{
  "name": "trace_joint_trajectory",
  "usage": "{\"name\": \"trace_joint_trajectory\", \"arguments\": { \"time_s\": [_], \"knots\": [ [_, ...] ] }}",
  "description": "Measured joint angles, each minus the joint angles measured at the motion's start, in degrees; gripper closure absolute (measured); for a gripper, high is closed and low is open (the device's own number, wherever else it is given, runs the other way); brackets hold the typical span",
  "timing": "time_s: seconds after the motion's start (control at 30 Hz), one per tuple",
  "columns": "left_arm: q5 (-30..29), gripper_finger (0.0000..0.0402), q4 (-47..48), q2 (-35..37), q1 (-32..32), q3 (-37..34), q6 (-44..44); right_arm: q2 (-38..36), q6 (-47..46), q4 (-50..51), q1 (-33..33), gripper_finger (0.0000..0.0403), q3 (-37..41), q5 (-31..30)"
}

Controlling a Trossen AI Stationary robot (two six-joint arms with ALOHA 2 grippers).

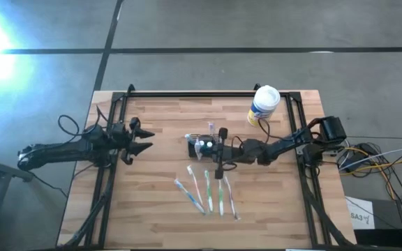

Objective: Pick & Place toothbrushing station
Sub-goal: Put the right blue toothbrush into the black wire organizer

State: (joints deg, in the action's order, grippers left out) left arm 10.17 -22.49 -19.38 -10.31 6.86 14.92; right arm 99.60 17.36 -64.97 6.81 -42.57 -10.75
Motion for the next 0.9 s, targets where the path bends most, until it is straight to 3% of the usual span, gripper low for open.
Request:
{"name": "trace_joint_trajectory", "arguments": {
  "time_s": [0.4,0.73,0.9],
  "knots": [
    [1.04,0.0209,0.1,-15.69,3.17,11.91,-5.37,-0.09,-0.13,1.99,-1.51,0.0395,-3.75,0.73],
    [1.17,0.0211,-1.13,-28.55,6.16,19.44,-11.3,-0.09,1.03,15.68,-2.25,0.0394,-10.86,0.74],
    [1.28,0.0211,-1.65,-31.41,6.3,21.41,-13.84,-0.09,0.82,16.66,-2.21,0.0394,-12.45,0.71]
  ]
}}
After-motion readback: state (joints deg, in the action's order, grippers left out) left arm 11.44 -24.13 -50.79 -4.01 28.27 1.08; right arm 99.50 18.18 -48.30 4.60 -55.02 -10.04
